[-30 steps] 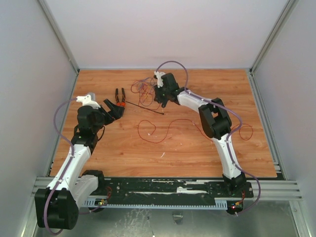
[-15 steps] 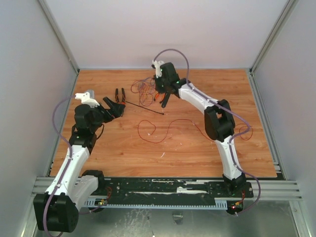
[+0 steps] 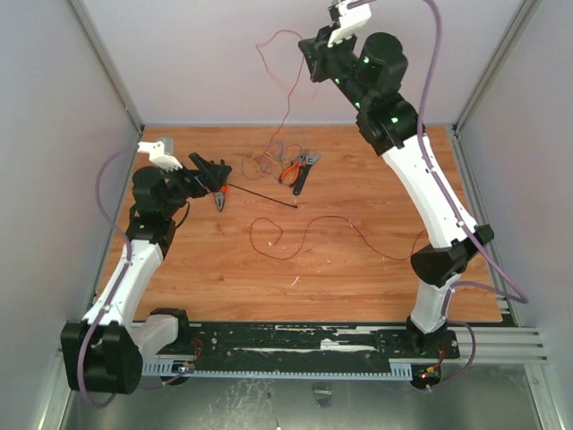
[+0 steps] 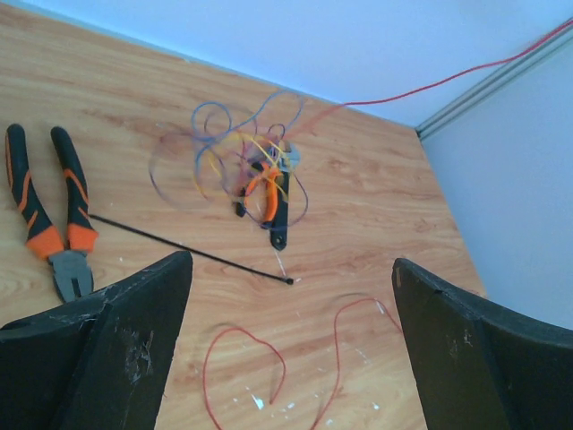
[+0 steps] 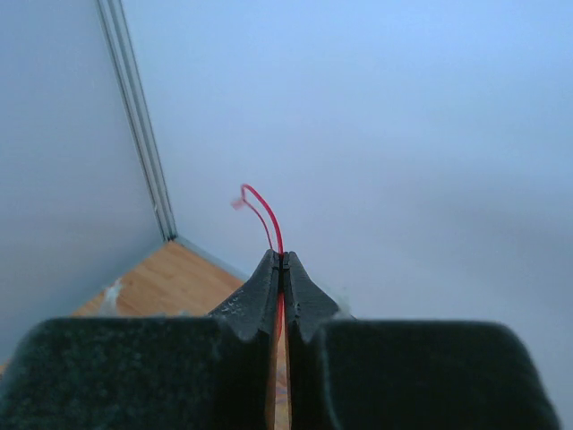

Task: Zip-tie the wires
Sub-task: Untie the cable at the center of the board.

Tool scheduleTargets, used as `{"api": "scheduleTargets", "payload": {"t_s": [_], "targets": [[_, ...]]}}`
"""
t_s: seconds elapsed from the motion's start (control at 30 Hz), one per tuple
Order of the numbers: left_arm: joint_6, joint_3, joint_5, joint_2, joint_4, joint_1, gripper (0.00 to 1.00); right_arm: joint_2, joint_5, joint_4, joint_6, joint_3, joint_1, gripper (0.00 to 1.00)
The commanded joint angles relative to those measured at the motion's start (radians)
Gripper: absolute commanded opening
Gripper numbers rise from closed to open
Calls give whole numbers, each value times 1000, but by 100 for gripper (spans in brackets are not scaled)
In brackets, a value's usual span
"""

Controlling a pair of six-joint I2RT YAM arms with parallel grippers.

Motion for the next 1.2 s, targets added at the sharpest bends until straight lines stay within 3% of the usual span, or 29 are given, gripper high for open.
{"api": "scheduleTargets", "payload": {"t_s": [0.0,0.1,0.43,0.67,1.03,1.17], "targets": [[18,21,30,89,188,-15,98,-32,-6,-12,-4,-11,8,0],[-3,32,30,148,299,-53,97,-62,5,-10,-16,-39,8,0],[-39,97,29,295,454,-175,96,-73,-1,-35,-35,-52,7,0],[-402,227,67,298,476,-175,97,-106,-10,-22,-60,-185,8,0],[-925,194,-6,291,652,-174,98,-174,-123,37,-43,-359,10,0],[-1014,201,-9,334,691,-182,98,-201,-162,62,-31,-413,13,0]]}}
